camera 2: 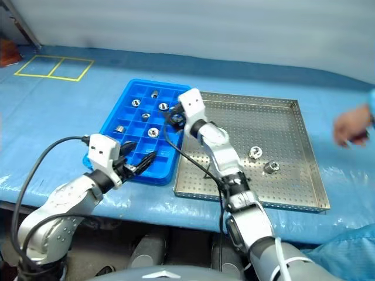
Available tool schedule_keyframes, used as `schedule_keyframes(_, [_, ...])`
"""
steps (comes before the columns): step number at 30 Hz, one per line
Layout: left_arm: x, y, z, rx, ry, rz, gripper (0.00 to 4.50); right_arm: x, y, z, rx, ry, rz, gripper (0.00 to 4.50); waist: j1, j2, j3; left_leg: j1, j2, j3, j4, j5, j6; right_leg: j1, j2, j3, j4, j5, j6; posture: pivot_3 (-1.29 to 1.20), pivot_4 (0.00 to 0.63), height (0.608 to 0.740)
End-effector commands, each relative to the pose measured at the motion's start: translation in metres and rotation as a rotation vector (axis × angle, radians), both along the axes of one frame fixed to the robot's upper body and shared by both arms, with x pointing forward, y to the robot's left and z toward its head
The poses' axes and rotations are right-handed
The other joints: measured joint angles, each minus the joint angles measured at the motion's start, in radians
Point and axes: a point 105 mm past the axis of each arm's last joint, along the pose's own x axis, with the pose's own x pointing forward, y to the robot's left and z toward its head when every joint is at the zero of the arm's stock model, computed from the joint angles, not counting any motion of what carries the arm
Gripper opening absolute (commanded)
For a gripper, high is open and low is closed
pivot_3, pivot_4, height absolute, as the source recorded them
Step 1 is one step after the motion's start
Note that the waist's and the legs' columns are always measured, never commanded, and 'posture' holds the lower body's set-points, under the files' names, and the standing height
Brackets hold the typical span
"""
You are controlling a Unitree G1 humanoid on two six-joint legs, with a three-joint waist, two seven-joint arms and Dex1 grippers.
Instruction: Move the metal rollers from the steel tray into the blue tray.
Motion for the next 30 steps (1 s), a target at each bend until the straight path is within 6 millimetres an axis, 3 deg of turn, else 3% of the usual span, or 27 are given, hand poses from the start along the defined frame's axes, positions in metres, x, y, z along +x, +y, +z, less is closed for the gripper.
schedule_keyframes(1, [0.004, -0.015, 0.006, -0.017, -0.036, -0.067, 3.86, -0.017, -0.039, 0.007, -0.046, -0.021, -0.126, 3.64, -0.005, 0.0, 0.0, 0.0, 0.0, 0.0, 0.0, 0.0, 0.0, 0.0, 0.0, 0.0, 0.0, 0.0, 0.0, 0.17, 0.15, 0.74])
schedule_keyframes(9, [0.019, -0.034, 0.004, -0.013, -0.029, -0.156, 3.86, -0.052, -0.103, -0.023, -0.189, 0.096, -0.363, 3.64, -0.073, 0.001, -0.001, 0.001, 0.001, 0.001, 0.001, 0.0, 0.0, 0.0, 0.0, 0.001, 0.001, 0.0, 0.0, 0.06, 0.15, 0.74])
schedule_keyframes(13, [0.023, -0.041, 0.007, -0.011, -0.043, -0.201, 3.86, -0.06, -0.132, -0.035, -0.219, 0.147, -0.477, 3.64, -0.092, 0.001, 0.0, 0.0, 0.0, 0.001, 0.003, 0.0, 0.0, 0.0, 0.0, 0.001, 0.001, 0.0, 0.001, 0.02, 0.15, 0.74])
schedule_keyframes(16, [0.025, -0.044, 0.008, -0.007, -0.047, -0.215, 3.86, -0.061, -0.143, -0.042, -0.209, 0.182, -0.531, 3.64, -0.105, 0.001, 0.0, 0.0, 0.0, 0.002, 0.003, 0.0, 0.0, 0.0, 0.0, 0.002, 0.001, 0.001, 0.001, 0.02, 0.15, 0.74])
schedule_keyframes(30, [0.023, -0.035, 0.007, 0.013, -0.053, -0.181, 3.86, -0.036, -0.14, -0.073, -0.112, 0.289, -0.551, 3.64, -0.111, 0.001, 0.0, 0.0, 0.0, 0.002, 0.004, 0.0, 0.0, 0.0, 0.0, 0.002, 0.001, 0.001, 0.002, 0.08, 0.15, 0.74])
